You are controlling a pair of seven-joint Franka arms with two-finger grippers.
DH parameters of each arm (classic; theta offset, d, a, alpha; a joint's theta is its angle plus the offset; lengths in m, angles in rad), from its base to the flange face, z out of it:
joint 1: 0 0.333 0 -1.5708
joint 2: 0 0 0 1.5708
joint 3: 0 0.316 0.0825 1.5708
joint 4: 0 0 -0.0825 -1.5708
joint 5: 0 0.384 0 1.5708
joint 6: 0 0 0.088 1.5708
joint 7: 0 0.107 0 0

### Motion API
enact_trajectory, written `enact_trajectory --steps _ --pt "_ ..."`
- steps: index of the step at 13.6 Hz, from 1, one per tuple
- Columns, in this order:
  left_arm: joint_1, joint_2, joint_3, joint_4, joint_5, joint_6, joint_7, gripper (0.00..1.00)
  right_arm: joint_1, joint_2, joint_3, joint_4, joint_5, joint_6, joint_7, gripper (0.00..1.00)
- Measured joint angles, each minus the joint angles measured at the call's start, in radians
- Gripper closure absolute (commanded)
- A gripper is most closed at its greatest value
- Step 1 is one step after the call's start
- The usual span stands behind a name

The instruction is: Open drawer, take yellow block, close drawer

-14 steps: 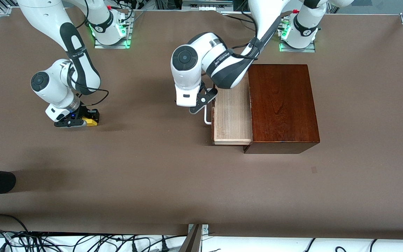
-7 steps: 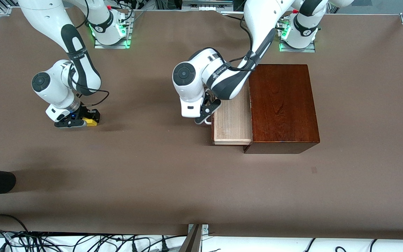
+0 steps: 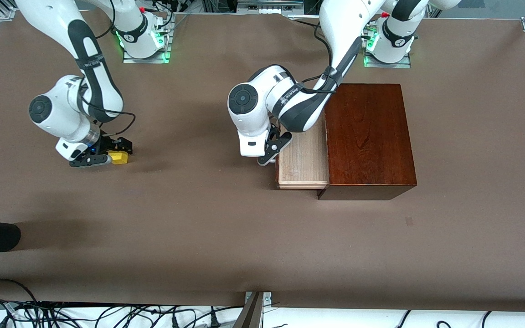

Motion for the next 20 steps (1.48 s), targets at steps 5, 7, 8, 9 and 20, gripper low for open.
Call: enact_trajectory --steps 5,7,8,9,20 --pt "0.009 -0.001 0.005 0.016 0.059 -0.076 0.037 1.0 0.0 -0.032 -0.067 0.202 -0.13 -0.278 0.015 0.0" --pt "0.023 -0.002 0.004 0.022 0.062 -0.12 0.067 1.0 0.001 -0.032 -0.067 0.29 -0.155 -0.368 0.025 0.0" --pt "0.027 -0.004 0.007 0.022 0.065 -0.146 0.083 1.0 0.001 -0.032 -0.067 0.331 -0.161 -0.409 0.027 0.0" --pt "0.038 -0.006 0.006 0.022 0.064 -0.16 0.101 1.0 0.001 -0.032 -0.067 0.366 -0.164 -0.442 0.028 0.0" --pt "0.151 -0.03 -0.023 0.006 0.02 -0.211 0.296 1.0 0.04 -0.028 -0.062 0.521 -0.225 -0.578 0.155 0.0"
